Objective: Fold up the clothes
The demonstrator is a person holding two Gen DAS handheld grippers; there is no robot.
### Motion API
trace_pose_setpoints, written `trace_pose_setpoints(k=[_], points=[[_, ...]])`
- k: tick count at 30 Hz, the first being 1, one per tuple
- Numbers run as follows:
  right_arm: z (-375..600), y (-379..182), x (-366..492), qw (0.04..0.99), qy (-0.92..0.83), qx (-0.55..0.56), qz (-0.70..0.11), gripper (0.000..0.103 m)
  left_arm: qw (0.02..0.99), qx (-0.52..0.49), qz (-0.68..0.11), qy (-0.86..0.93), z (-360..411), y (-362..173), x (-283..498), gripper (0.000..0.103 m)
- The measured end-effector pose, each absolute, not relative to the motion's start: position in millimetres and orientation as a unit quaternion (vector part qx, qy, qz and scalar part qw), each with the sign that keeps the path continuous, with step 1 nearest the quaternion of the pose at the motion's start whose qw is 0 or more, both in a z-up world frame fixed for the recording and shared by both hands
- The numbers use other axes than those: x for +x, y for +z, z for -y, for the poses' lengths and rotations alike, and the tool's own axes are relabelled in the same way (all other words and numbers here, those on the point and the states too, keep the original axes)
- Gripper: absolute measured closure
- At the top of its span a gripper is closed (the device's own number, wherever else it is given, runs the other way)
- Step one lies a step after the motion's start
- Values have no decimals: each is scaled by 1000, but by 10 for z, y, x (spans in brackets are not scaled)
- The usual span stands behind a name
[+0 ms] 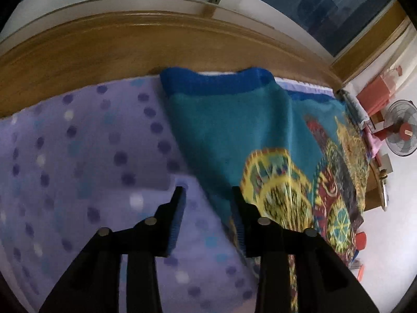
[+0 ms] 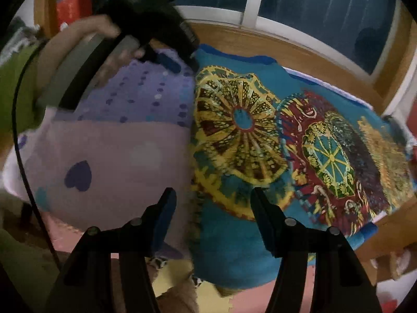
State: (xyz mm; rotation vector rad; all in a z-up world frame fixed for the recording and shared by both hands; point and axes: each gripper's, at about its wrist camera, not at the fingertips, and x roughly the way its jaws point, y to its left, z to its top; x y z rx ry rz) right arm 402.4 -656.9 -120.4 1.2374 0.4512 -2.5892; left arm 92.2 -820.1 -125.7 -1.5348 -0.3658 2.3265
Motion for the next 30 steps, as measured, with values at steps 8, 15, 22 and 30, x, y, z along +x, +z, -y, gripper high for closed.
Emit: trace_pose_setpoints(k=[8,15,22,30], points=[[6738,-1344,4048,20,-891,431,-145,43,184,-551,136,803,8104,-1377,562,62],[6713,-1362,4071,-34,-894,427,-134,34,192,-550,149,799,8090,-1416,437,61],[6619,-1374,4022,-52,-898,422,-116,30,206,-535,116,811,7894,-1414,429,49],[6448,-1367,3924,-73,-896,427,-101,47,229,-534,84,810,7812,-1406,377,91]])
